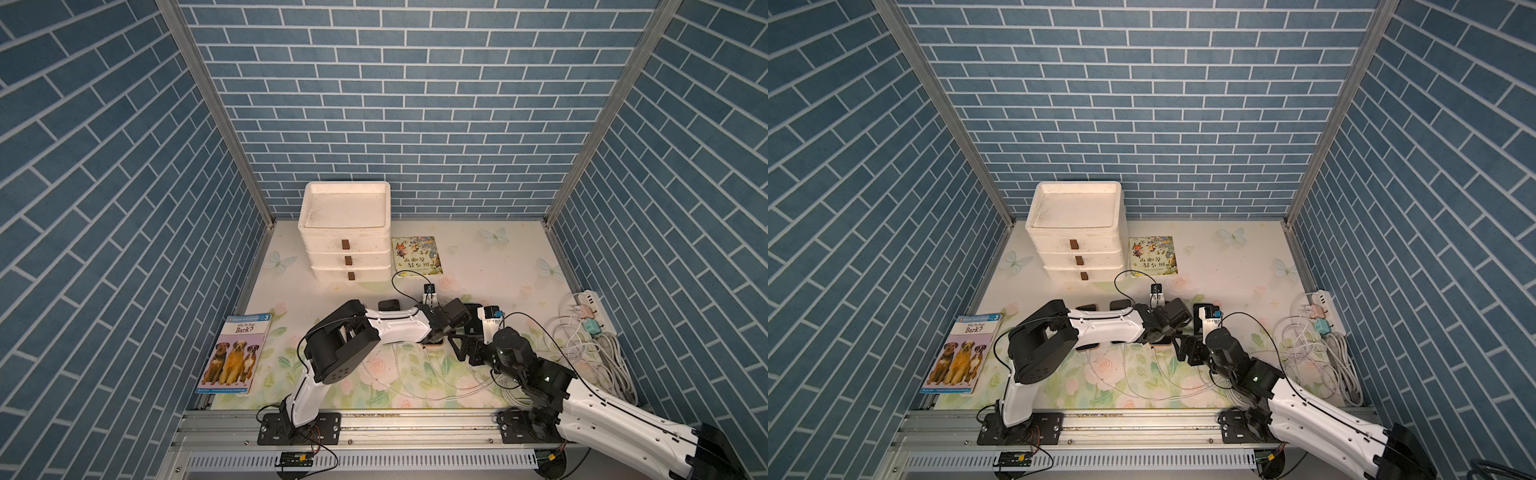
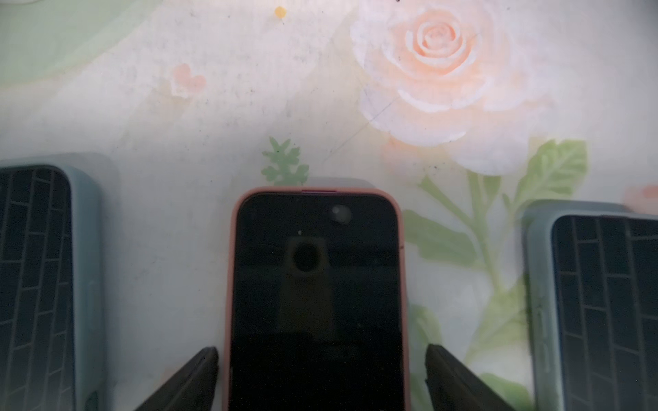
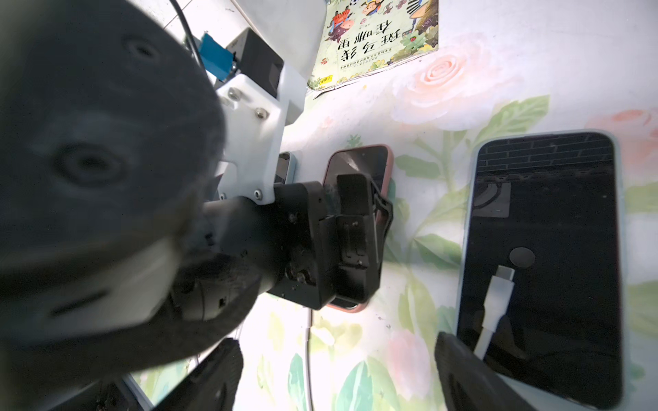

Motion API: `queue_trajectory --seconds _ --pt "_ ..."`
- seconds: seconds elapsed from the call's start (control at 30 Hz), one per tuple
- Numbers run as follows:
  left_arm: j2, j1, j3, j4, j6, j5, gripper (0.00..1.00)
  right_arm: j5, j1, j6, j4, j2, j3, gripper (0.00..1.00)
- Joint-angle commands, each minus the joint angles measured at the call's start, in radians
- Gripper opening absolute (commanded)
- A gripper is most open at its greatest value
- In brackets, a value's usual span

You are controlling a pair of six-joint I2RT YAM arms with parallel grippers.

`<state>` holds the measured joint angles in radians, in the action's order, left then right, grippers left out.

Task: Unplug the charging cable from the phone
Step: Place the phone at the center of the board.

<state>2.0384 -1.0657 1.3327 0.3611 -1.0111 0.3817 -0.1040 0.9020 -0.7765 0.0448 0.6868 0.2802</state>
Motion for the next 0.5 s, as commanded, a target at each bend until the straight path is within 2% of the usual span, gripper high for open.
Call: queue_trajectory --seconds 0.0,0.13,0.23,0.37,0.47 --pt "-0.040 -0.007 -0.005 0.026 -0.018 0.014 1.00 -0.022 -0.004 0.052 0.033 -0.011 0.040 0.92" --pt "-0.110 -0.003 0.032 0.076 0.002 0.113 1.00 -0.027 -0.005 0.084 0.057 0.011 0.075 0.94" --pt "-0.191 -0.004 0.015 0.078 0.018 0.207 1.00 -0.076 -0.004 0.082 0.094 0.038 0.109 0.99" --pt "-0.300 -0.003 -0.048 0.084 0.059 0.337 1.00 -0.238 -0.003 0.021 0.175 0.077 0.157 0.99" --pt "-0.333 0.023 -0.095 0.093 0.119 0.309 1.00 -0.355 -0.004 -0.012 0.198 0.059 0.160 1.00"
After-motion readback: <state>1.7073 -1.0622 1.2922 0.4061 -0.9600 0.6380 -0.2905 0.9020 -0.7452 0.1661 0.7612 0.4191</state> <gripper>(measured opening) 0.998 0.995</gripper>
